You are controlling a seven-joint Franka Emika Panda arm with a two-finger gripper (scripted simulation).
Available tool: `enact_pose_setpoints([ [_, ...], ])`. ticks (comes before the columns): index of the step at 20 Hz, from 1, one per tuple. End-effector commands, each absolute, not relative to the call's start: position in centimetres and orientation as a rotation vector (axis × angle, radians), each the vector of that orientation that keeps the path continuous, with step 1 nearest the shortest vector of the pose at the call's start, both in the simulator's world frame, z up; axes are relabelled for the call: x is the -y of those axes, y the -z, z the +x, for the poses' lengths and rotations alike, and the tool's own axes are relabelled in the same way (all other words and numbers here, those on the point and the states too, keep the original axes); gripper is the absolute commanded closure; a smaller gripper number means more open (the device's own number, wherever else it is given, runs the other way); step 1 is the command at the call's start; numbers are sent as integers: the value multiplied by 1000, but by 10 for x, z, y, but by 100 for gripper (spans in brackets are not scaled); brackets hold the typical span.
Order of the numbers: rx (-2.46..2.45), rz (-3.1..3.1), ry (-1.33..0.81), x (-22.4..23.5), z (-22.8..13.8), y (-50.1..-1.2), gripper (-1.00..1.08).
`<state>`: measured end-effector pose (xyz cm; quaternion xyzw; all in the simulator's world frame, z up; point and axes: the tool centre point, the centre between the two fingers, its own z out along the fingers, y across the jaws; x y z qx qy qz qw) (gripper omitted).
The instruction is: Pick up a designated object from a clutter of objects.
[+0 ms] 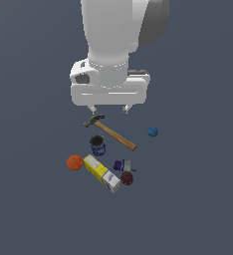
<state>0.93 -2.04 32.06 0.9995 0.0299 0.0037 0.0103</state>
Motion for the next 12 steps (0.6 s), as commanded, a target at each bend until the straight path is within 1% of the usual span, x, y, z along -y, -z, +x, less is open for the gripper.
enact_pose_setpoints([
  [1, -150, 3115, -9, 19, 14, -315, -92],
  [12, -570, 3055, 3, 9, 48, -272, -92],
])
